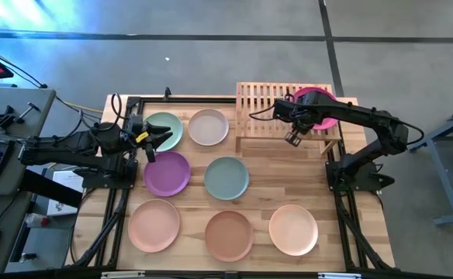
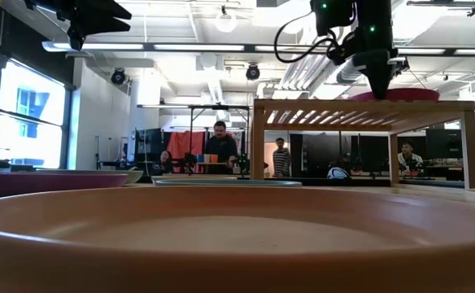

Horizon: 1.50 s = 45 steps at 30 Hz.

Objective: Place and stack plates onto a shelf
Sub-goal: Put the pink plate on the shelf, then stack the purple plate on the pink plate on the shelf

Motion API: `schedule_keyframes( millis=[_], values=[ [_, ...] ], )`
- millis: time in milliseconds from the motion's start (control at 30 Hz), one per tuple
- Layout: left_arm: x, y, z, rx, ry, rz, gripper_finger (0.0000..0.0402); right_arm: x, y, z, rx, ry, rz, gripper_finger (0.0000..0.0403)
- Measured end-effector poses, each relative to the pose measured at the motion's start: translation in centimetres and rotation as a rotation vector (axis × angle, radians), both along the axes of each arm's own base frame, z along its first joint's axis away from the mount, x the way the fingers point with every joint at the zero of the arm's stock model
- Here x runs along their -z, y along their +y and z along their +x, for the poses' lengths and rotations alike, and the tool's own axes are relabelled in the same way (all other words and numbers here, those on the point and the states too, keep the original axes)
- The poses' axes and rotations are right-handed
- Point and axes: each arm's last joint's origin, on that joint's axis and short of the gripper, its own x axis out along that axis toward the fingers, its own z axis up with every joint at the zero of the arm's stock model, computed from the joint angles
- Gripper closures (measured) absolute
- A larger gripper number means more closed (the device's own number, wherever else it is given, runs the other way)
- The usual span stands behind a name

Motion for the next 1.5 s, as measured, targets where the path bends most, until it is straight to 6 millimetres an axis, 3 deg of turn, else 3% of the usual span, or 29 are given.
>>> schedule_keyframes(
  millis=[267,433,733,1000,1500],
  values=[
    [0.0,0.0,0.0,0.002,0.003,0.0,0.0296,-0.1,0.1,0.0,0.0,-0.002,0.001,0.0308],
    [0.3,0.0,-0.1,0.002,0.036,-0.001,0.0296,-1.9,0.1,0.2,0.004,-0.042,-0.013,0.0286],
    [0.9,0.0,-0.2,0.003,0.095,-0.01,0.0296,-6.8,1.0,0.8,0.015,-0.282,0.044,0.0284],
    [2.0,-0.2,-0.3,0.026,0.16,-0.163,0.0296,-10.6,3.0,1.1,0.048,-0.511,0.191,0.0284],
    [4.9,-0.8,3.7,0.072,0.349,-0.474,0.0296,-11.3,7.2,2.0,0.05,-0.567,0.199,0.0284]
  ],
)
